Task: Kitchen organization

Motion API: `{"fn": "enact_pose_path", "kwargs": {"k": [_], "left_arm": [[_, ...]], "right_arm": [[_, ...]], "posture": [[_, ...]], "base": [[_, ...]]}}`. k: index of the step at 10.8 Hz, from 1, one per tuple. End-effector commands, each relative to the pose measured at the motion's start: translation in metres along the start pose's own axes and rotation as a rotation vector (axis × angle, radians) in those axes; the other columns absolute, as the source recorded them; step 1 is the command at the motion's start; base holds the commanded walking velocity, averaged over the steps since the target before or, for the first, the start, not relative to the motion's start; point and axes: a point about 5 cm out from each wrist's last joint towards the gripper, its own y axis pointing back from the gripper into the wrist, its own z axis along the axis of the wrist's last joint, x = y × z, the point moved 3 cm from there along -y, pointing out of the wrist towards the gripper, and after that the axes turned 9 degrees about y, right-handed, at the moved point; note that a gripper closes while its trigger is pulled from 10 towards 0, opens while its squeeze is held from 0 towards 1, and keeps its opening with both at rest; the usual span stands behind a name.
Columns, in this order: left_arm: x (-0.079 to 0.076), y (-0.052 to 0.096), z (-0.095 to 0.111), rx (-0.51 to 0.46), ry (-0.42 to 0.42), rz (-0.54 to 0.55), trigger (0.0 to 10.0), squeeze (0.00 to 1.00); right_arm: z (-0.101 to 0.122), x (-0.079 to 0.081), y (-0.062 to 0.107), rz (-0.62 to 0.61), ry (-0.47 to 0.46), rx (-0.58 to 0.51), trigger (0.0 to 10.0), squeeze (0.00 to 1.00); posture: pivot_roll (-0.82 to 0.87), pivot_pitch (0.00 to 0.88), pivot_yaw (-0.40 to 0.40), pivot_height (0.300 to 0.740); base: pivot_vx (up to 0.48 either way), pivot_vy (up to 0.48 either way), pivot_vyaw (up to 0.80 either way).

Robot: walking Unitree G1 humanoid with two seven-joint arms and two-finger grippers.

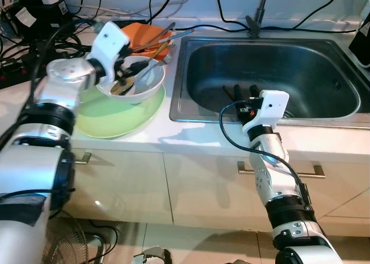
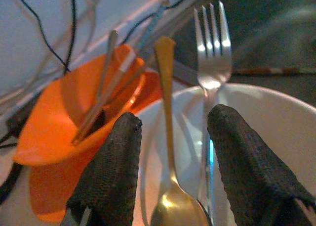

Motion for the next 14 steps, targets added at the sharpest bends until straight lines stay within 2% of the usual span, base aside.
{"fn": "enact_pose_path", "kwargs": {"k": [1, 6, 8, 13, 14], "left_arm": [[0.0, 0.001, 0.004, 0.033, -0.041, -0.041, 10.0, 0.0], [-0.002, -0.002, -0.007, 0.135, -0.153, -0.03, 10.0, 0.0], [-0.004, -0.004, -0.01, 0.14, -0.146, -0.021, 10.0, 0.0], [-0.01, -0.009, -0.014, 0.181, -0.207, -0.038, 10.0, 0.0], [-0.011, -0.009, -0.015, 0.182, -0.208, -0.039, 9.6, 0.0]], "right_arm": [[-0.005, -0.002, 0.003, -0.016, -0.019, 0.024, 10.0, 0.0], [-0.007, 0.0, 0.005, -0.025, -0.031, 0.029, 10.0, 0.0], [-0.007, 0.001, 0.006, -0.028, -0.035, 0.03, 10.0, 0.0], [-0.009, 0.003, 0.009, -0.039, -0.044, 0.033, 10.0, 0.0], [-0.009, 0.003, 0.009, -0.04, -0.045, 0.034, 10.0, 0.0]], "posture": [[0.06, 0.038, 0.078, 0.74], [0.05, 0.054, 0.091, 0.74], [0.04, 0.06, 0.097, 0.74], [0.03, 0.046, 0.119, 0.74], [0.03, 0.041, 0.12, 0.74]], "base": [[0.0, 0.0, 0.0], [0.0, 0.0, 0.0], [0.0, 0.0, 0.0], [0.0, 0.0, 0.0], [0.0, 0.0, 0.0]]}}
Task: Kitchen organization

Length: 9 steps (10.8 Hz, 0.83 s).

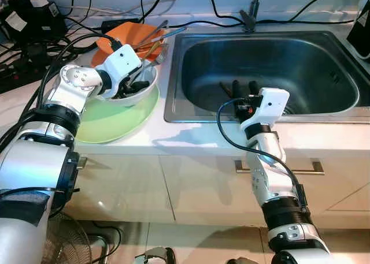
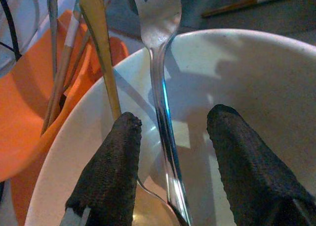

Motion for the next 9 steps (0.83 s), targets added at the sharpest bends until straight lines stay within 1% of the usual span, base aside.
{"fn": "enact_pose_path", "kwargs": {"k": [1, 9], "left_arm": [[0.0037, 0.0003, 0.0081, -0.002, -0.016, 0.009, 0.0, 0.0], [0.0015, 0.0016, 0.0003, 0.025, 0.012, -0.021, 0.0, 0.0]], "right_arm": [[-0.0197, -0.003, 0.0094, -0.022, -0.019, 0.08, 10.0, 0.0], [-0.0201, -0.0026, 0.0084, -0.026, -0.018, 0.086, 10.0, 0.0]], "posture": [[0.03, 0.028, 0.123, 0.74], [0.03, 0.042, 0.127, 0.74]], "base": [[0.0, 0.0, 0.0], [0.0, 0.0, 0.0]]}}
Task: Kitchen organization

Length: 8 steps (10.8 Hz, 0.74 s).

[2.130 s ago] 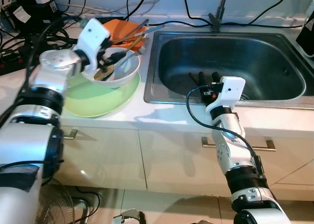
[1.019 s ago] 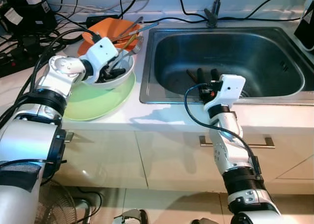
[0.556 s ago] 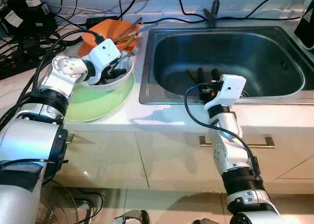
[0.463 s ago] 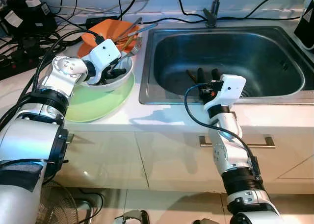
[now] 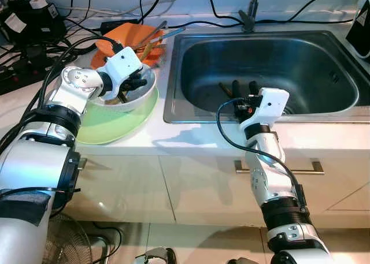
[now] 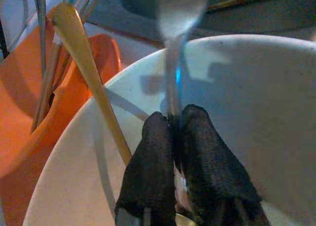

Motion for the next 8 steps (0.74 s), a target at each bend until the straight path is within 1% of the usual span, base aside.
{"fn": "enact_pose_path", "kwargs": {"k": [1, 4, 5, 6, 7, 8], "left_arm": [[0.005, 0.003, 0.002, 0.014, 0.001, 0.003, 0.0, 0.0], [0.005, 0.004, 0.001, 0.014, 0.008, 0.008, 0.0, 0.0], [0.01, 0.006, 0.004, -0.014, 0.023, 0.042, 0.0, 0.0], [0.018, 0.011, 0.011, -0.066, 0.041, 0.074, 0.0, 0.0], [0.021, 0.013, 0.014, -0.09, 0.047, 0.086, 0.0, 0.0], [0.028, 0.019, 0.023, -0.15, 0.065, 0.108, 0.0, 0.0]], "right_arm": [[-0.02, -0.003, 0.008, -0.021, -0.014, 0.087, 10.0, 0.0], [-0.021, -0.003, 0.007, -0.023, -0.012, 0.092, 10.0, 0.0], [-0.021, -0.004, 0.007, -0.025, -0.011, 0.092, 10.0, 0.0], [-0.021, -0.003, 0.007, -0.025, -0.012, 0.095, 10.0, 0.0], [-0.022, -0.003, 0.007, -0.024, -0.012, 0.096, 10.0, 0.0], [-0.022, -0.002, 0.007, -0.02, -0.012, 0.099, 10.0, 0.0]], "posture": [[0.03, 0.044, 0.128, 0.74], [0.03, 0.048, 0.129, 0.74], [0.03, 0.048, 0.128, 0.74], [0.03, 0.055, 0.124, 0.74], [0.03, 0.056, 0.123, 0.74], [0.04, 0.057, 0.121, 0.74]], "base": [[0.0, 0.0, 0.0], [0.0, 0.0, 0.0], [0.0, 0.0, 0.0], [0.0, 0.0, 0.0], [0.0, 0.0, 0.0], [0.0, 0.0, 0.0]]}}
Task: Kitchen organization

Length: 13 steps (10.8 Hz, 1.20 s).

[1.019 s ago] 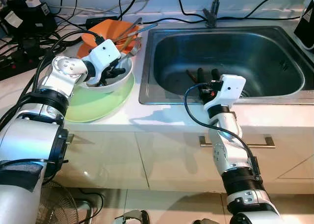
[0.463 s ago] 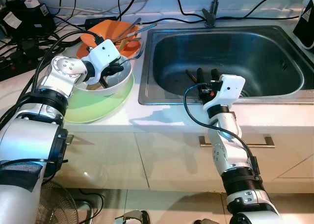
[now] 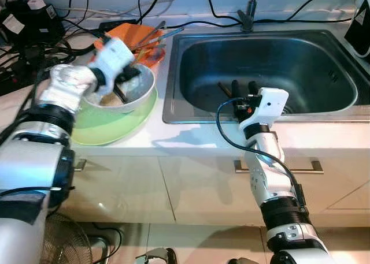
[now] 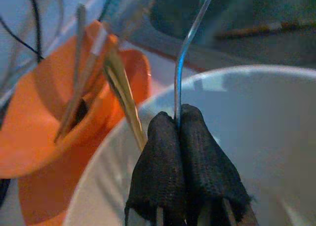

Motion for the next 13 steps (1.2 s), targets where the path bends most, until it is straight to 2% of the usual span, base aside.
{"fn": "enact_pose_path", "kwargs": {"k": [1, 2, 3, 5, 8, 10, 12, 13], "left_arm": [[0.014, 0.008, 0.033, -0.13, -0.009, 0.027, 0.0, 0.0], [0.018, 0.013, 0.049, -0.233, 0.033, 0.029, 8.2, 0.0], [0.02, 0.017, 0.064, -0.328, 0.084, 0.017, 10.0, 0.0], [0.017, 0.021, 0.076, -0.433, 0.143, -0.034, 10.0, 0.0], [0.013, 0.025, 0.052, -0.44, 0.209, -0.05, 10.0, 0.0], [0.014, 0.027, 0.052, -0.47, 0.229, -0.034, 10.0, 0.0], [0.017, 0.031, 0.065, -0.55, 0.234, 0.02, 10.0, 0.0], [0.018, 0.036, 0.083, -0.637, 0.245, 0.023, 10.0, 0.0]], "right_arm": [[-0.022, -0.003, 0.007, -0.015, -0.01, 0.099, 10.0, 0.0], [-0.022, -0.002, 0.006, -0.008, -0.011, 0.102, 10.0, 0.0], [-0.023, -0.001, 0.006, -0.002, -0.011, 0.104, 10.0, 0.0], [-0.023, 0.002, 0.004, 0.013, -0.011, 0.107, 10.0, 0.0], [-0.023, 0.004, 0.001, 0.024, -0.017, 0.108, 10.0, 0.0], [-0.023, 0.005, 0.0, 0.028, -0.018, 0.108, 10.0, 0.0], [-0.023, 0.006, 0.0, 0.032, -0.019, 0.107, 10.0, 0.0], [-0.023, 0.006, -0.001, 0.03, -0.019, 0.104, 10.0, 0.0]], "posture": [[0.05, 0.06, 0.114, 0.74], [0.05, 0.061, 0.109, 0.74], [0.06, 0.06, 0.103, 0.74], [0.07, 0.058, 0.098, 0.74], [0.08, 0.053, 0.093, 0.74], [0.08, 0.053, 0.091, 0.74], [0.08, 0.056, 0.088, 0.74], [0.08, 0.059, 0.089, 0.74]], "base": [[0.0, 0.0, 0.0], [0.0, 0.0, 0.0], [0.0, 0.0, 0.0], [0.0, 0.0, 0.0], [0.0, 0.0, 0.0], [0.0, 0.0, 0.0], [0.0, 0.0, 0.0], [0.0, 0.0, 0.0]]}}
